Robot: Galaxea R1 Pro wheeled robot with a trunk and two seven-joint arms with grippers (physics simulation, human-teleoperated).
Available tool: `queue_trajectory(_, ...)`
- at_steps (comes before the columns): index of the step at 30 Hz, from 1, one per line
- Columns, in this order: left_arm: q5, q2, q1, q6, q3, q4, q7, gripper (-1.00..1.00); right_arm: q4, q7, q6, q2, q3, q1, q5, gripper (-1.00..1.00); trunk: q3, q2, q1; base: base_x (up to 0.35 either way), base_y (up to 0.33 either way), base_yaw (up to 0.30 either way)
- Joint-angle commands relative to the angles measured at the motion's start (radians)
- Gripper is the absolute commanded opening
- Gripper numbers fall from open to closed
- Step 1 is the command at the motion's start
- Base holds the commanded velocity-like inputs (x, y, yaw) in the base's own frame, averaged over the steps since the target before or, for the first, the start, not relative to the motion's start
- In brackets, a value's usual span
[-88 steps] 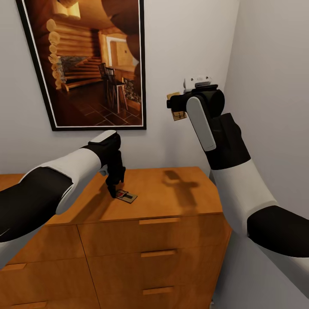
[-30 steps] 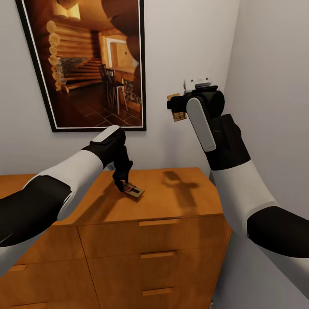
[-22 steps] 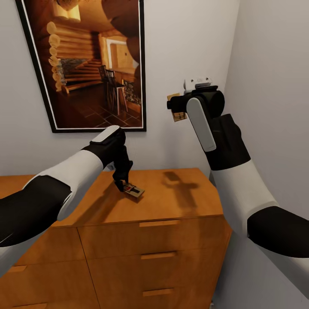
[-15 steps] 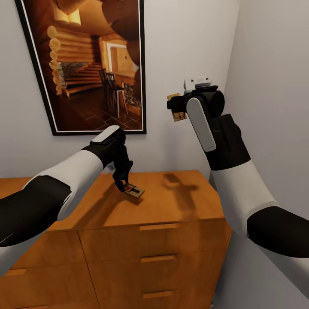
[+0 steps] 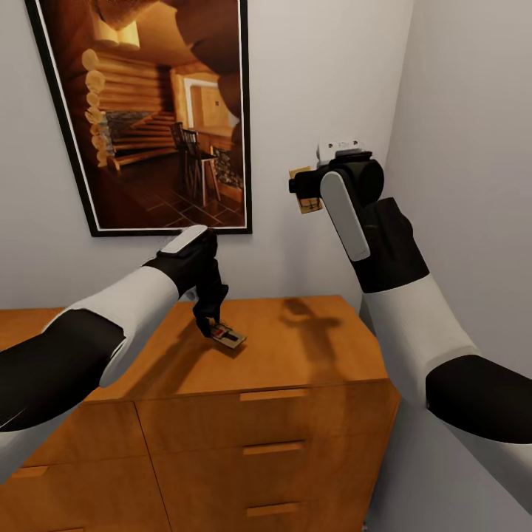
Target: Take the four mousetraps from the cabinet in the bathroom and place them on the bathroom floor. Make sure all four end up on the same floor surface, and ensure that at least two of them are either under or directly next to the same bathroom sink.
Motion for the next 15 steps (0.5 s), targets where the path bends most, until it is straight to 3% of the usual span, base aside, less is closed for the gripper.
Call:
queue_trajectory(1, 0.007, 0.001, 0.007, 0.009, -0.01, -0.001, 0.001, -1.0, 0.004, -0.012, 0.002, 0.0, 0.001, -0.001, -0.012, -1.0, -0.001, -0.001, 0.0, 0.0, 0.0, 0.0)
queue_trajectory(5, 0.003, 0.002, 0.047, 0.084, -0.019, -0.003, 0.001, -1.0, 0.026, -0.013, 0.002, -0.002, -0.001, -0.001, -0.012, -1.0, -0.001, -0.001, 0.0, 0.0, 0.0, 0.0)
queue_trajectory(8, 0.002, 0.003, 0.066, 0.137, -0.063, -0.004, 0.001, -1.0, 0.043, -0.014, 0.002, -0.003, -0.001, -0.001, -0.011, -1.0, 0.002, 0.006, -0.004, 0.0, 0.0, 0.0)
queue_trajectory(9, 0.002, 0.004, 0.071, 0.156, -0.099, -0.005, 0.001, -1.0, 0.052, -0.014, 0.002, -0.003, -0.002, -0.001, -0.011, -1.0, 0.005, 0.013, -0.008, 0.0, 0.0, 0.0)
queue_trajectory(12, 0.006, 0.004, 0.076, 0.177, -0.152, -0.004, 0.001, -1.0, 0.08, -0.013, 0.002, -0.004, -0.002, -0.001, -0.011, -1.0, 0.015, 0.034, -0.019, 0.0, 0.0, 0.0)
queue_trajectory(15, 0.008, 0.004, 0.078, 0.197, -0.174, -0.004, 0.001, -1.0, 0.099, -0.012, 0.002, -0.004, -0.004, -0.001, -0.011, -1.0, 0.018, 0.041, -0.023, 0.0, 0.0, 0.0)
